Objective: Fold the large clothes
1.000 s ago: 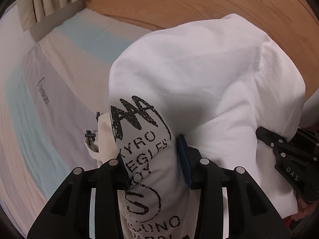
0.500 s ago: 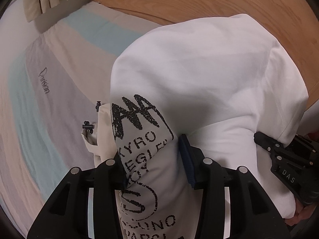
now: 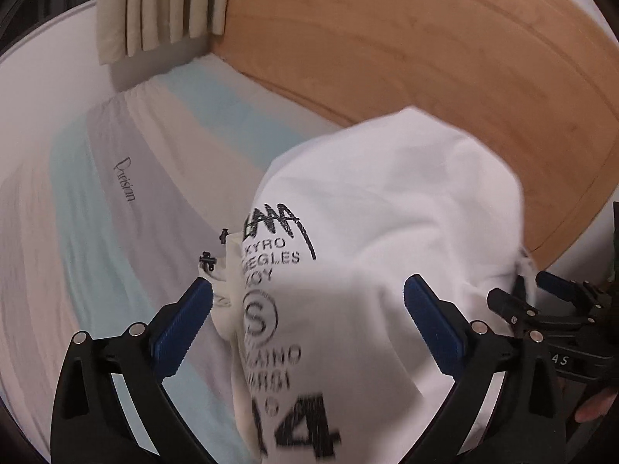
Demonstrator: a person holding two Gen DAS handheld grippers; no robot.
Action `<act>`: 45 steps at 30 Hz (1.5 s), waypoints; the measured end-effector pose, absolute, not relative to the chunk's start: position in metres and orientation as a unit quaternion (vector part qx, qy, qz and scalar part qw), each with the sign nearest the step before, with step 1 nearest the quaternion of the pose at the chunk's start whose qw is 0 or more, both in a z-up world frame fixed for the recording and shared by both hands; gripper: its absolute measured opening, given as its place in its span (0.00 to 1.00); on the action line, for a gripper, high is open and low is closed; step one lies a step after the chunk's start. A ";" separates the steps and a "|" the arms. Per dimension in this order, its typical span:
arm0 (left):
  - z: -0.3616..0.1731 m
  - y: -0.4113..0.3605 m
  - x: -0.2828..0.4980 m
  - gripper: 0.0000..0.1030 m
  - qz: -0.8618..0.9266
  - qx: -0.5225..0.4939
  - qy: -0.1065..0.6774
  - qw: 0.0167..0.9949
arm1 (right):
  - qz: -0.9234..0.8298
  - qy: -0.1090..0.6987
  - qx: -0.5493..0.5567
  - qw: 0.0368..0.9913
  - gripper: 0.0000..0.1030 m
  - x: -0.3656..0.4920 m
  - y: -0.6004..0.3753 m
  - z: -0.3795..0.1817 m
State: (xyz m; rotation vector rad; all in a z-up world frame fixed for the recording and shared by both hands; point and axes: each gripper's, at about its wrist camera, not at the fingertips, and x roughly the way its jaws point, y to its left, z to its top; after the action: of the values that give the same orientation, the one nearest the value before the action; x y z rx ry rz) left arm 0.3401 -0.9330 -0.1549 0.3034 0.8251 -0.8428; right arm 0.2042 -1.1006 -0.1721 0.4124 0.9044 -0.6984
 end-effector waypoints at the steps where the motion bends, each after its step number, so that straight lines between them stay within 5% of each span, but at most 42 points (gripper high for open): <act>1: -0.152 -0.927 0.337 0.94 -0.393 0.146 0.383 0.823 | -0.332 0.417 0.179 0.827 0.93 0.200 -1.092 -0.164; 31: -0.058 -0.549 0.120 0.94 -0.404 0.151 0.328 0.841 | -0.423 0.293 0.127 0.848 0.93 -0.036 -0.672 -0.038; 45: -0.099 -0.539 0.047 0.94 -0.377 0.158 0.306 0.860 | -0.413 0.285 0.118 0.857 0.93 -0.104 -0.660 -0.071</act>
State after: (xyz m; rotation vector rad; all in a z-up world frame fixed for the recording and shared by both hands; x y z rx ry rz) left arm 0.0468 -0.5392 -0.0986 0.3310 0.6424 -0.7915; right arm -0.1037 -0.6604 -0.0712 0.2479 0.5998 -0.8680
